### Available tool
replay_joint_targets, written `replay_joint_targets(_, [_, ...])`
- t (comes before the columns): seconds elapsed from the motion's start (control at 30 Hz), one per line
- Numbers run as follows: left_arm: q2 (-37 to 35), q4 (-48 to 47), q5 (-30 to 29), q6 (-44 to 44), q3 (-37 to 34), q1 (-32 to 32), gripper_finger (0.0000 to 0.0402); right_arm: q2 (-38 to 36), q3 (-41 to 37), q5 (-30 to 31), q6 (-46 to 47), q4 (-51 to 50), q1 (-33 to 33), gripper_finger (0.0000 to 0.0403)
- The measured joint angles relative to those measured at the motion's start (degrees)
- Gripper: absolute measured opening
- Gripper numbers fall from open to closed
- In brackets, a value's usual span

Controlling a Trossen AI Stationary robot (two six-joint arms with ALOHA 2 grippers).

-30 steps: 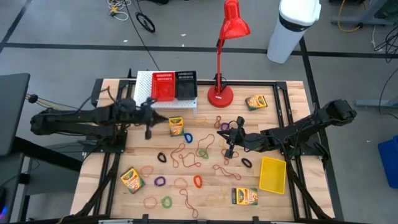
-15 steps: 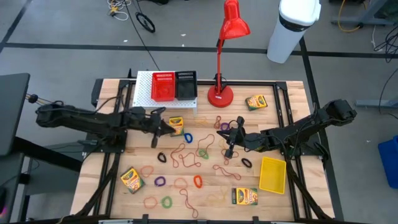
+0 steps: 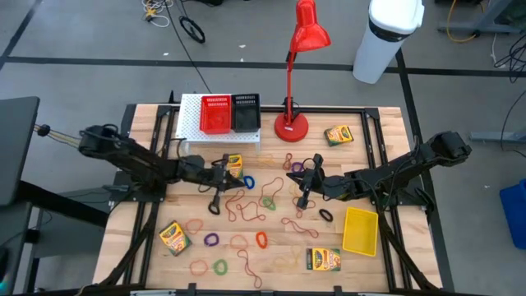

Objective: Pick & Place Office Desk Supplies
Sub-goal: Put the yellow bin on the shelf

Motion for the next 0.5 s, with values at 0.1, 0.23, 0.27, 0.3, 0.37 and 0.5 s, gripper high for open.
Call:
replay_joint_targets(0.1, [4.7, 6.15, -0.19, -0.03, 0.0, -0.31, 0.0007, 0.0, 0.0, -0.02, 1.25, -0.06, 0.02, 0.0021])
replay_joint_targets(0.23, [9.44, 10.68, -0.04, -0.49, 0.02, -0.5, 0.0007, 0.02, 0.91, -0.97, 4.68, -6.41, 1.13, 0.0008])
replay_joint_targets(0.27, [10.27, 11.16, -0.04, -1.06, 0.02, -0.5, 0.0007, 0.02, 1.76, -0.75, 6.06, -9.59, 1.74, 0.0005])
replay_joint_targets(0.3, [11.04, 11.46, -0.04, -1.75, 0.02, -0.48, 0.0008, 0.02, 2.87, -0.28, 7.72, -13.17, 2.59, 0.0005])
replay_joint_targets(0.37, [12.34, 11.72, 0.23, -2.12, 0.02, -0.51, 0.0008, 0.02, 5.47, 0.72, 11.83, -21.43, 4.53, 0.0008])
replay_joint_targets(0.5, [13.91, 11.81, 2.05, -2.36, 0.02, -0.55, 0.0009, 0.3, 12.84, 2.29, 20.95, -39.82, 9.24, 0.0005])
